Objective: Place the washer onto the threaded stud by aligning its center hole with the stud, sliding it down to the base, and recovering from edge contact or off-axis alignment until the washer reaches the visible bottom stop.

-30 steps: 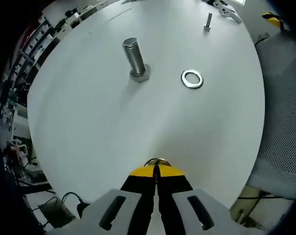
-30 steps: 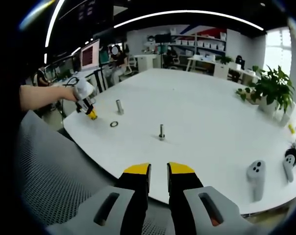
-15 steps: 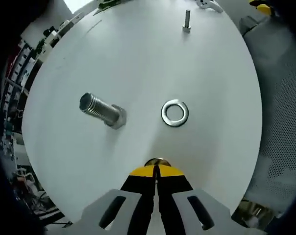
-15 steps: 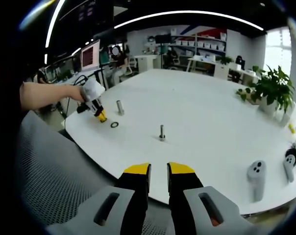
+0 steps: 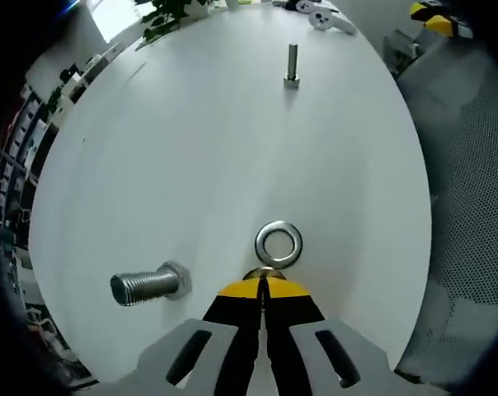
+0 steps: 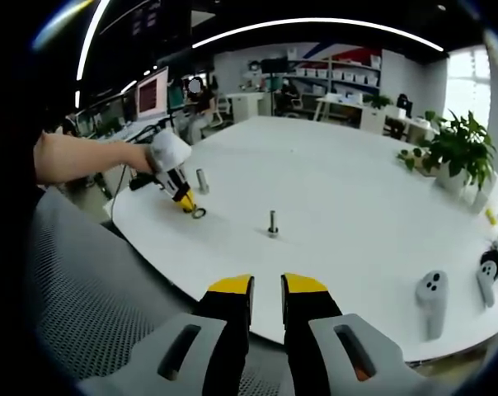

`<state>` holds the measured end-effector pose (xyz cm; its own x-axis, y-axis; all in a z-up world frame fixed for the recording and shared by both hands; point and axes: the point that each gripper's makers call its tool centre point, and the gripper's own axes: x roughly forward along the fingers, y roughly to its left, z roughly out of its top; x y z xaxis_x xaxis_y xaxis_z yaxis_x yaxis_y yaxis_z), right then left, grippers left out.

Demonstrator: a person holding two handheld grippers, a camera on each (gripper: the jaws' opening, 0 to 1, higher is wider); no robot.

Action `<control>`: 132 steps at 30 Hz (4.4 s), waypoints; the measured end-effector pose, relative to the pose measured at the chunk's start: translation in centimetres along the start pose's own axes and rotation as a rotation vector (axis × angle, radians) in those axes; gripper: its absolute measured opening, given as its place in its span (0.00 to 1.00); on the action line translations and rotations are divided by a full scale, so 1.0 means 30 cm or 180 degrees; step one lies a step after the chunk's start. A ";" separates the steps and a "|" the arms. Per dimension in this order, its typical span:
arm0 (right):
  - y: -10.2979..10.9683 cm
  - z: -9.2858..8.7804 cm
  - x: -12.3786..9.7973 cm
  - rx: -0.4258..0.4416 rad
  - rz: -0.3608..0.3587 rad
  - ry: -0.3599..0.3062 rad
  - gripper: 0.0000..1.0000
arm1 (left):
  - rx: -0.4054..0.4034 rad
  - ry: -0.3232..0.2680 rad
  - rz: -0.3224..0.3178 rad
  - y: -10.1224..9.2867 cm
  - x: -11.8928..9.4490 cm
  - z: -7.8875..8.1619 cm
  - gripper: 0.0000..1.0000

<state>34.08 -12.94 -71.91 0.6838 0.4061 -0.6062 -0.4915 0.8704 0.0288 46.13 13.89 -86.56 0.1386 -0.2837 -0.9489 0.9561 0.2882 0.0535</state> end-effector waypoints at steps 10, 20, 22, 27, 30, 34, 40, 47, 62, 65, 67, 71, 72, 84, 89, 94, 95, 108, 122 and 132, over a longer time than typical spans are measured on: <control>0.001 0.001 -0.001 0.0005 0.0001 -0.0015 0.16 | 0.0147 -0.0290 -0.0015 -0.044 0.042 0.138 0.00; -0.002 0.000 -0.002 0.0012 0.0002 -0.0033 0.16 | 0.0499 -0.0476 -0.0117 -0.052 -0.010 0.174 0.13; -0.001 -0.001 -0.002 0.0014 0.0007 -0.0036 0.16 | 0.0541 -0.0399 -0.0174 -0.054 -0.004 0.146 0.25; -0.002 -0.001 -0.003 0.0020 0.0005 -0.0046 0.16 | 0.0600 -0.0355 -0.0164 -0.053 0.021 0.127 0.32; -0.003 -0.002 -0.004 0.0026 0.0000 -0.0049 0.16 | 0.0562 -0.0411 -0.0172 -0.055 0.038 0.144 0.31; -0.003 -0.003 -0.004 0.0030 0.0000 -0.0046 0.16 | 0.0468 -0.0467 -0.0216 -0.050 0.037 0.160 0.29; -0.004 -0.001 -0.003 0.0035 -0.0002 -0.0050 0.16 | 0.0426 -0.0486 -0.0339 -0.065 0.033 0.153 0.26; -0.004 0.002 -0.002 0.0039 -0.0003 -0.0055 0.16 | 0.0533 -0.0421 -0.0373 -0.085 0.030 0.141 0.34; -0.005 0.005 -0.002 0.0045 -0.0009 -0.0077 0.16 | 0.0405 -0.0423 -0.0293 -0.083 0.036 0.144 0.21; -0.005 0.005 -0.002 0.0043 -0.0007 -0.0074 0.16 | 0.0399 -0.0427 -0.0252 -0.072 0.030 0.145 0.03; -0.005 0.003 -0.002 0.0040 -0.0003 -0.0069 0.16 | 0.0490 -0.0306 -0.0173 -0.060 0.042 0.119 0.00; -0.005 0.002 -0.001 0.0040 -0.0002 -0.0061 0.16 | 0.0445 -0.0327 -0.0233 -0.066 0.047 0.115 0.03; -0.005 0.002 -0.001 0.0040 -0.0002 -0.0059 0.16 | 0.0492 -0.0345 -0.0198 -0.061 0.035 0.116 0.03; -0.007 -0.001 -0.003 0.0053 -0.0010 -0.0058 0.16 | -0.0630 -0.0612 0.0095 -0.026 -0.127 0.002 0.24; -0.002 -0.004 -0.002 0.0041 0.0019 -0.0048 0.16 | -0.0955 -0.0378 0.0225 -0.010 -0.115 -0.125 0.25; 0.009 -0.002 0.000 0.0018 0.0085 -0.0056 0.15 | -0.1191 -0.0191 0.0333 0.017 -0.091 -0.206 0.26; 0.012 -0.003 0.000 0.0014 0.0101 -0.0048 0.14 | -0.1217 -0.0185 0.0325 0.013 -0.091 -0.204 0.26; 0.022 0.001 0.001 0.0009 0.0146 -0.0041 0.14 | -0.1190 -0.0014 0.0247 0.001 -0.074 -0.213 0.26; 0.020 0.008 0.000 0.0013 0.0131 -0.0069 0.14 | -0.1081 0.0277 0.0165 0.019 -0.076 -0.220 0.21; 0.020 0.008 0.001 0.0009 0.0137 -0.0073 0.14 | -0.1041 0.0125 0.0208 0.030 -0.064 -0.203 0.17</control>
<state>33.93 -12.33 -71.72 0.6743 0.4493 -0.5860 -0.5190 0.8529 0.0567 45.16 20.26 -86.57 0.1807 -0.2213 -0.9583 0.8110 0.5847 0.0180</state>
